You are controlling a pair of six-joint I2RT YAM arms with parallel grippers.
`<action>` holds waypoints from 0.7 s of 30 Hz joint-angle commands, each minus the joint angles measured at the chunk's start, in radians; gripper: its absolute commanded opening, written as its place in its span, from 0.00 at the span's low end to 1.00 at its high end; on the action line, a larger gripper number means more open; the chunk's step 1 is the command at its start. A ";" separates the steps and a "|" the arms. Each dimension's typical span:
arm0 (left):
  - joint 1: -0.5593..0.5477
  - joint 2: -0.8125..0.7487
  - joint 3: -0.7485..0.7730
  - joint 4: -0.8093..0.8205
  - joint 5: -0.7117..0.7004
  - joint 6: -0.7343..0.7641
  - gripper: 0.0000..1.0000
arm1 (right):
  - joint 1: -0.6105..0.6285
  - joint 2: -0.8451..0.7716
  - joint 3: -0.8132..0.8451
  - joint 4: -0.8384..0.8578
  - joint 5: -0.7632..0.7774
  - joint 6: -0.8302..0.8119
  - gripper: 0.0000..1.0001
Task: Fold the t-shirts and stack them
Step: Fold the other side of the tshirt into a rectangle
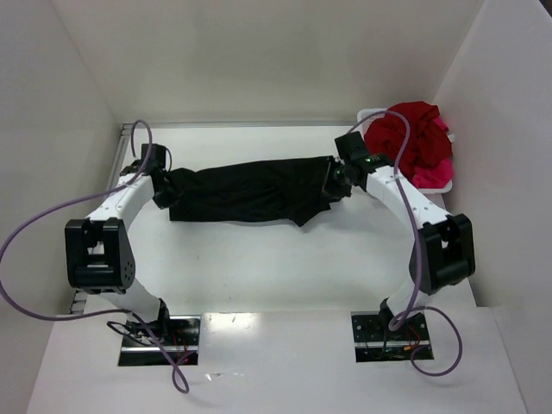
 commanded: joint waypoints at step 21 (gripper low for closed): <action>0.103 0.337 0.279 0.086 0.085 0.070 0.00 | -0.088 0.413 0.354 0.113 -0.038 -0.031 0.01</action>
